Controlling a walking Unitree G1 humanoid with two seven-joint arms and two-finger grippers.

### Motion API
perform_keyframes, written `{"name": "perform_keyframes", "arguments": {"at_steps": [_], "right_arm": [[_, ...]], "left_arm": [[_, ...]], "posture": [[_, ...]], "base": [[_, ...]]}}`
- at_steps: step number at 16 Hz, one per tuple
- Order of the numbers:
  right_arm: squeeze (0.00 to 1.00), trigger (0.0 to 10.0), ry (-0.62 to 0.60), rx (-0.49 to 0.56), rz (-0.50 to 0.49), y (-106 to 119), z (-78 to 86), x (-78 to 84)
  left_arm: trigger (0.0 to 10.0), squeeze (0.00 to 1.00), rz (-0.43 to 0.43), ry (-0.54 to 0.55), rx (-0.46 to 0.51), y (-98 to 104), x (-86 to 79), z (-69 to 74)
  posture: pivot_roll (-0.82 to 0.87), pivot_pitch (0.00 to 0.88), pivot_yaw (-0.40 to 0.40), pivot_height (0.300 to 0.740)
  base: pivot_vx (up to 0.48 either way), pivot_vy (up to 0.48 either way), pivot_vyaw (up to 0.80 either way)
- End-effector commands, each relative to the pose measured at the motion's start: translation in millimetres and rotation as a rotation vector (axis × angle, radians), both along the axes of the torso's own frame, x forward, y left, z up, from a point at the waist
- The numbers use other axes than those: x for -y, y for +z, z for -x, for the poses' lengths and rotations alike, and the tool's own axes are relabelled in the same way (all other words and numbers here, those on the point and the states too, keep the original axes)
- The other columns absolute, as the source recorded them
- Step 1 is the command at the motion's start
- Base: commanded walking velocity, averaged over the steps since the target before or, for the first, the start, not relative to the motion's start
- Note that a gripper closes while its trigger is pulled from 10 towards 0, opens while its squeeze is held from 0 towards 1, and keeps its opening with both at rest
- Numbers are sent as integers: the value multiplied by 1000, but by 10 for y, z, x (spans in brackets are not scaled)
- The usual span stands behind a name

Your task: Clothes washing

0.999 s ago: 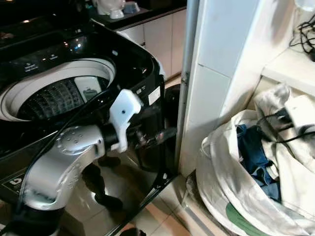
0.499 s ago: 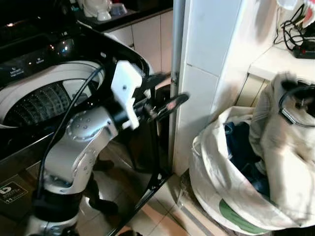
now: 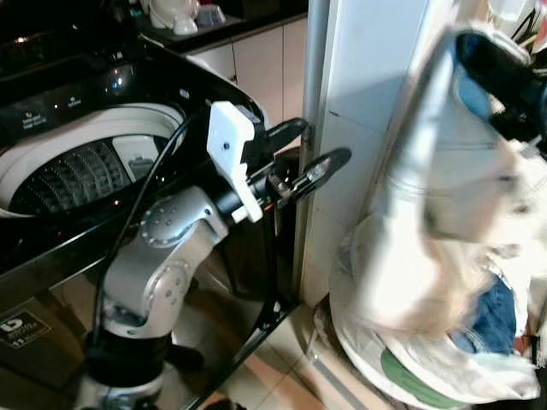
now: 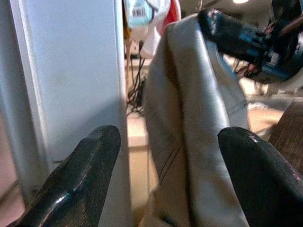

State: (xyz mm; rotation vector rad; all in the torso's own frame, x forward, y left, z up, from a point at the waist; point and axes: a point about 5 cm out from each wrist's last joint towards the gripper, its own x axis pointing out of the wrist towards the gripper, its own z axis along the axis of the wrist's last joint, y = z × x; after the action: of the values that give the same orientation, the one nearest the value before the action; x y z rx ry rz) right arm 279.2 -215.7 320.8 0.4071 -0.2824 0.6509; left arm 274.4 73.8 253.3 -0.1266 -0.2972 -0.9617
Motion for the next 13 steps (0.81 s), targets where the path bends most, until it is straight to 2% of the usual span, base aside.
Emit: {"name": "perform_keyframes", "arguments": {"at_steps": [1,3,5,6,8,11,13], "right_arm": [[0,0,57,54,-38,153,78,-102],[0,0,142,-23,-25,11,82,-372],[0,0,177,-52,-1,-61,99,-509],[0,0,196,-69,1,-89,107,-562],[0,0,225,-83,-19,-86,130,-645],[0,0,240,-83,-27,-76,150,-696],[0,0,250,-82,-34,-73,166,-729]], "left_arm": [[10000,0,35,1,-5,59,15,-31],[10000,0,186,-65,-7,198,98,-14],[10000,0,219,-130,-38,213,146,20],[10000,0,212,-161,-69,184,184,36],[10000,0,61,-168,-110,-19,288,38],[10000,0,22,-188,-139,-99,351,47],[10000,0,-51,-146,-146,-177,399,13]], "posture": [[-71,0,14,740],[-68,0,7,740],[-68,0,7,740],[-66,0,7,740],[-70,0,13,740],[-72,0,16,740],[-72,0,17,740]], "base": [[0,0,0],[0,0,0],[0,0,0],[0,0,0],[0,0,0],[0,0,0],[0,0,0]]}}
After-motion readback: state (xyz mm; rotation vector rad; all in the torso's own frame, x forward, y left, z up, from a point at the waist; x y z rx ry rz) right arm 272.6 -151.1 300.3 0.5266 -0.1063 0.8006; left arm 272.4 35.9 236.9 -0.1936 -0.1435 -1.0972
